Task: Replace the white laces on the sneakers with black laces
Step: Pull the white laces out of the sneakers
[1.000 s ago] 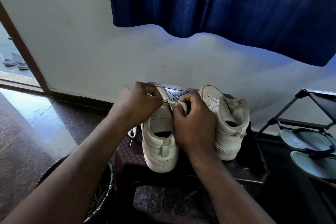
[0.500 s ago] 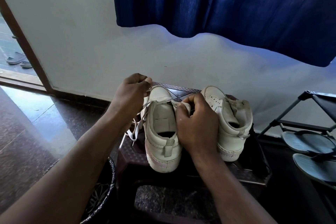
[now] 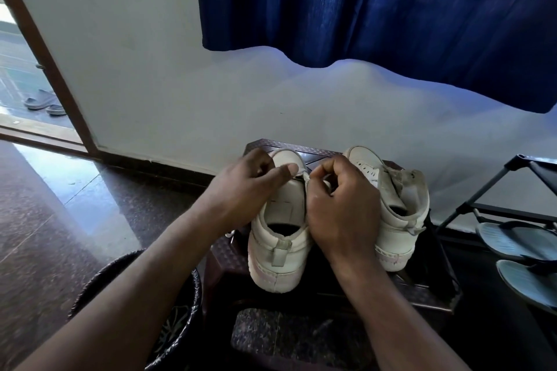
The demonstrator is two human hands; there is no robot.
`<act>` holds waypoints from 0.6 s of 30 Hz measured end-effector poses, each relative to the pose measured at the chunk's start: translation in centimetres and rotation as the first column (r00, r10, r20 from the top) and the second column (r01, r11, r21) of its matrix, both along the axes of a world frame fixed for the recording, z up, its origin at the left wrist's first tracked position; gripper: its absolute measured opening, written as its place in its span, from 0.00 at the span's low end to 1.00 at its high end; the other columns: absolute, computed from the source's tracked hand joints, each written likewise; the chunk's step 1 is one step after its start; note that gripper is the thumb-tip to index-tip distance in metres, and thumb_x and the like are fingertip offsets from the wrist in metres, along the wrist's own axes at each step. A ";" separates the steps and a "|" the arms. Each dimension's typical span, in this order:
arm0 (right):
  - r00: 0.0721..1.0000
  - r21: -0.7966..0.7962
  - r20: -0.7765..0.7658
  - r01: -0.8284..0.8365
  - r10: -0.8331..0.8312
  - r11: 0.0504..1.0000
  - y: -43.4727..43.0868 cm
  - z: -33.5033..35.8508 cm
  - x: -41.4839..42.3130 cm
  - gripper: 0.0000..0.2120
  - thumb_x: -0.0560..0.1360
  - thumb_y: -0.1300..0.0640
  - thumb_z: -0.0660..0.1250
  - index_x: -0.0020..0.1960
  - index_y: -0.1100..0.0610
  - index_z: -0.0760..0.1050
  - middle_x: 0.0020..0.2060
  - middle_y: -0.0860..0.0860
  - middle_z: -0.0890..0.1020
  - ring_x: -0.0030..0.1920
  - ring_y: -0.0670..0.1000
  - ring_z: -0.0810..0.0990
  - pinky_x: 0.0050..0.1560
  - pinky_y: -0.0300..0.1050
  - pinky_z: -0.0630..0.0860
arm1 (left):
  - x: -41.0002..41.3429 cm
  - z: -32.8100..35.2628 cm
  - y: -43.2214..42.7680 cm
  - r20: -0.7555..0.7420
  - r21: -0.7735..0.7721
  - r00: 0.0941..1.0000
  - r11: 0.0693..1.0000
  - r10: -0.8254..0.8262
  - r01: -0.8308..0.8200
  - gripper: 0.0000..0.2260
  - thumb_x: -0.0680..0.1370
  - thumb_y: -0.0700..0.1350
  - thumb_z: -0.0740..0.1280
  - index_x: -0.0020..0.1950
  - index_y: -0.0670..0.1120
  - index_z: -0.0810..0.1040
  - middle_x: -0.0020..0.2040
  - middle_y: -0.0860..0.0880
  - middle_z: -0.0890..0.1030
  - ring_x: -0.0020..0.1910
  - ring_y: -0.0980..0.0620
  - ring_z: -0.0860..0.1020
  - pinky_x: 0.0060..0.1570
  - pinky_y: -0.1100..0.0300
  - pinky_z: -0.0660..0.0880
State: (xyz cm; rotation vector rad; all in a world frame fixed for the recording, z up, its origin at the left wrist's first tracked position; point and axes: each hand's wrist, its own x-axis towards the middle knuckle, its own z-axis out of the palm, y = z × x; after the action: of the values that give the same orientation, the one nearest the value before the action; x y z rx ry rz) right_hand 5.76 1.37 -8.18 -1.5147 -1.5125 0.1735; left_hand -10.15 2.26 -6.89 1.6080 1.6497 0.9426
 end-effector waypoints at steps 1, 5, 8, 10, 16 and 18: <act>1.000 -0.021 0.006 -0.009 0.009 1.000 0.1 0.3 0.2 0.02 0.74 0.56 0.69 0.42 0.51 0.78 0.35 0.46 0.82 0.38 0.48 0.79 0.40 0.48 0.76 | 0.3 0.2 -0.1 -0.041 0.003 0.999 1.000 0.023 -0.023 0.19 0.77 0.65 0.67 0.45 0.49 0.76 0.33 0.54 0.77 0.33 0.57 0.74 0.32 0.58 0.68; 0.995 -0.071 0.037 -0.086 0.089 0.994 0.3 0.8 0.5 0.02 0.72 0.56 0.71 0.42 0.50 0.79 0.38 0.44 0.81 0.39 0.44 0.79 0.42 0.45 0.77 | 0.1 0.5 0.0 -0.171 0.105 0.979 0.990 0.113 -0.096 0.12 0.79 0.57 0.66 0.42 0.49 0.79 0.38 0.53 0.79 0.41 0.52 0.77 0.36 0.57 0.67; 0.981 -0.024 0.095 -0.170 0.172 0.985 0.7 0.8 0.4 0.09 0.73 0.57 0.72 0.53 0.48 0.80 0.51 0.42 0.80 0.47 0.41 0.77 0.49 0.39 0.74 | -0.1 0.4 0.0 -0.294 0.190 0.942 0.976 0.162 -0.108 0.14 0.77 0.58 0.61 0.42 0.51 0.81 0.41 0.53 0.79 0.49 0.48 0.74 0.41 0.54 0.69; 0.943 -0.091 0.118 -0.301 0.310 0.949 1.2 0.9 0.3 0.15 0.76 0.57 0.70 0.61 0.47 0.79 0.54 0.41 0.82 0.56 0.45 0.78 0.57 0.42 0.74 | 0.0 0.4 -0.3 -0.346 0.179 0.922 0.977 0.171 -0.114 0.17 0.75 0.60 0.56 0.43 0.53 0.81 0.43 0.54 0.79 0.53 0.48 0.71 0.46 0.52 0.70; 0.894 -0.277 0.175 -0.357 0.412 0.892 1.7 0.7 0.4 0.18 0.81 0.57 0.65 0.68 0.43 0.77 0.51 0.37 0.83 0.62 0.51 0.73 0.58 0.41 0.69 | -0.1 0.5 -0.6 -0.365 0.218 0.895 0.958 0.258 -0.187 0.16 0.77 0.59 0.60 0.48 0.56 0.86 0.56 0.59 0.77 0.60 0.50 0.67 0.60 0.48 0.72; 0.896 -0.247 0.180 -0.358 0.406 0.900 1.8 0.6 0.2 0.14 0.80 0.56 0.68 0.64 0.45 0.79 0.47 0.36 0.78 0.59 0.51 0.74 0.59 0.44 0.71 | 0.0 0.5 -0.5 -0.377 0.191 0.892 0.963 0.250 -0.189 0.14 0.78 0.60 0.61 0.47 0.57 0.85 0.53 0.58 0.77 0.58 0.49 0.68 0.59 0.48 0.72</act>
State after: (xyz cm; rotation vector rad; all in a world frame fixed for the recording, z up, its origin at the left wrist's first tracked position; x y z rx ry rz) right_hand 5.97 3.20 -7.55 -1.4137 -2.0280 0.4137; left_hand -10.17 1.73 -6.40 1.8343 2.1213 0.9086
